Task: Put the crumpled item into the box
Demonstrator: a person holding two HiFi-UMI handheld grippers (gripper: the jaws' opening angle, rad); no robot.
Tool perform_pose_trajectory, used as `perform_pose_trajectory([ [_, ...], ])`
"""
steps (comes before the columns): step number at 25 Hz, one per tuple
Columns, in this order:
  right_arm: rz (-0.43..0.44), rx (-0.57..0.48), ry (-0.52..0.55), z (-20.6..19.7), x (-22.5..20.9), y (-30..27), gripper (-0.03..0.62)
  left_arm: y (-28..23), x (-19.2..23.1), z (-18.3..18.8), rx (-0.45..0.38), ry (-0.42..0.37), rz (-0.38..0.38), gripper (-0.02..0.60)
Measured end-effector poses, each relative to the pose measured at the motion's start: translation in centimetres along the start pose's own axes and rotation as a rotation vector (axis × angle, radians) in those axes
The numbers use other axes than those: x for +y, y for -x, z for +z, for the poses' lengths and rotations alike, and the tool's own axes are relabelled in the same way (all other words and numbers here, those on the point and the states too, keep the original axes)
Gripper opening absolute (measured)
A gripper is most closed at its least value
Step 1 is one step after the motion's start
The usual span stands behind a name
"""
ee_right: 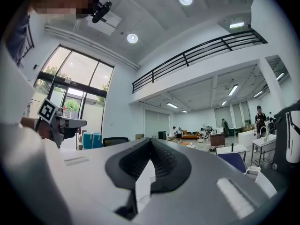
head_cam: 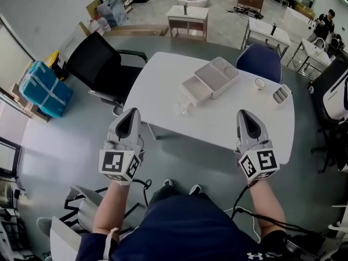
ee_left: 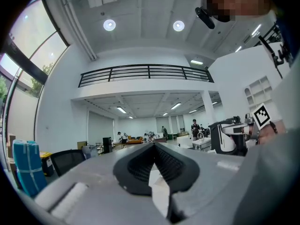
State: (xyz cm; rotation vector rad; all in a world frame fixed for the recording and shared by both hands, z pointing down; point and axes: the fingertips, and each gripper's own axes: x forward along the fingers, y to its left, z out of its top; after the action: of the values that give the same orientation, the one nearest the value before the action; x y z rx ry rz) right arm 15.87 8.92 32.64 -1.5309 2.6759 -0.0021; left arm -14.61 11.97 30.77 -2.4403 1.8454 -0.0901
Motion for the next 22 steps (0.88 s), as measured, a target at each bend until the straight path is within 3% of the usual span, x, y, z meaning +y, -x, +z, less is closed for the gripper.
perform_pose_trajectory([
  [13,0.061,0.023,-0.028,-2.3,2.0,-3.0,0.002,-2.4,0.7,-2.5,0.037,0.013,-0.004,0.002],
  [22,-0.031,0.047,-0.034,-3.8,0.9,-7.6,0.002,-8.9,4.7,-5.3,0.053,0.082,-0.046,0.002],
])
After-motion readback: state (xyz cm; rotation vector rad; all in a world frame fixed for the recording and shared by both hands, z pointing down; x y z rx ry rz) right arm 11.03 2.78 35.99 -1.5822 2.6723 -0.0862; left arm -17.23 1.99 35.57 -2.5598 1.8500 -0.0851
